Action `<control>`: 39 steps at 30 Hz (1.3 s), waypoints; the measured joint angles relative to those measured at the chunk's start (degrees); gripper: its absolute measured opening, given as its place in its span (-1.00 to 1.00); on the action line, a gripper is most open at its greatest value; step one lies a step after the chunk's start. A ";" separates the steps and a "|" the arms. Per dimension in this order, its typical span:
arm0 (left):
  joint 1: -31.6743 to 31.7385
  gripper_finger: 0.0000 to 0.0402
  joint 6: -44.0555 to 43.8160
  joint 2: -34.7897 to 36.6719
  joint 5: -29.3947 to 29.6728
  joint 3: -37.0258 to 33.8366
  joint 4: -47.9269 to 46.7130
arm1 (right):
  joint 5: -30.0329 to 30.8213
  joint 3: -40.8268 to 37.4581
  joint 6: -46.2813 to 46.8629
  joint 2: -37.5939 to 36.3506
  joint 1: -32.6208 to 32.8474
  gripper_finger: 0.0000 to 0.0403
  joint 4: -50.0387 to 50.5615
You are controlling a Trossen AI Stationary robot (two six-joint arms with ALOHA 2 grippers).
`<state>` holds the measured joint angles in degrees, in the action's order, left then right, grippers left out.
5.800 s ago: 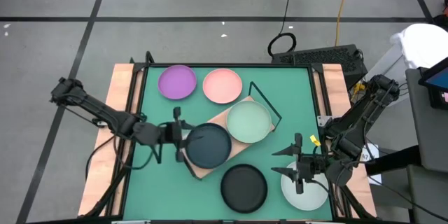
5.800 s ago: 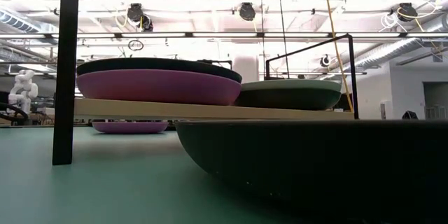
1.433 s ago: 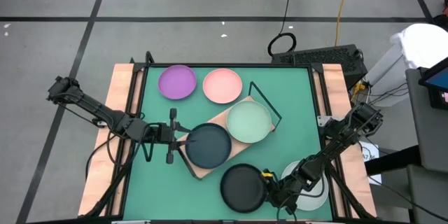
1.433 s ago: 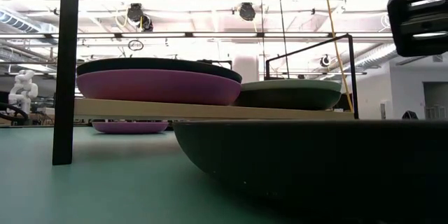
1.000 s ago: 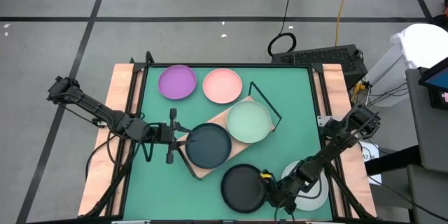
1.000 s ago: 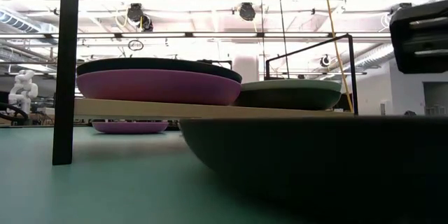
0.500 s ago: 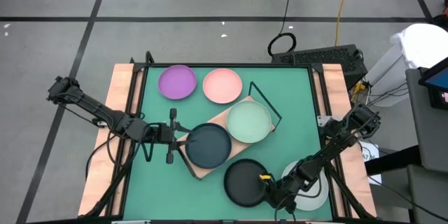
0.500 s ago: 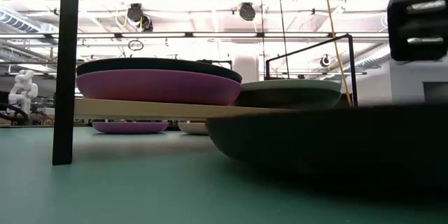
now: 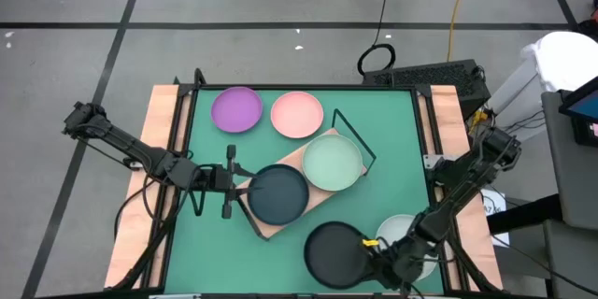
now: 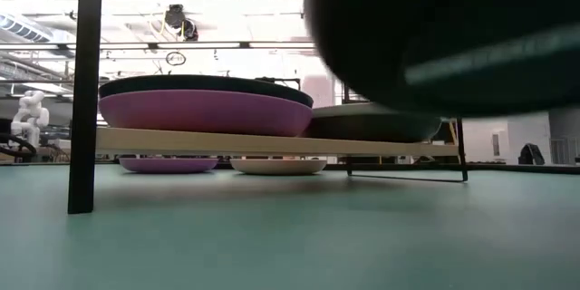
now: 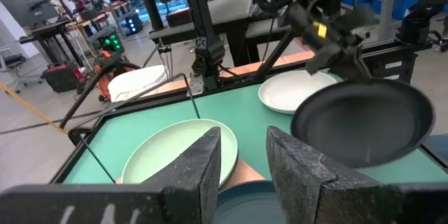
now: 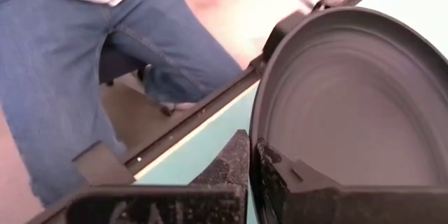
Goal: Place and stack plates onto a shelf
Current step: Stack the black plate on top of the green plate on the shelf
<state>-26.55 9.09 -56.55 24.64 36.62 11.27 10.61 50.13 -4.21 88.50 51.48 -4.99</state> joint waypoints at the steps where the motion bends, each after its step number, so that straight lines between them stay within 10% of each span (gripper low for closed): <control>1: 0.00 -0.39 -0.18 0.00 0.00 0.00 0.00 | 0.96 0.00 0.00 -0.52 0.57 -1.00 0.01; 21: 0.00 -0.39 -0.81 0.00 0.00 0.00 0.04 | 15.78 0.00 -5.68 -5.53 4.29 -1.00 -0.35; 39: 0.00 -0.39 0.22 0.00 0.00 0.00 0.98 | 17.86 0.00 -6.82 -9.91 -7.28 -1.00 5.83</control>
<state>-26.55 9.32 -56.55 24.64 36.62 12.25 28.47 50.13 -11.03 78.59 44.20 0.84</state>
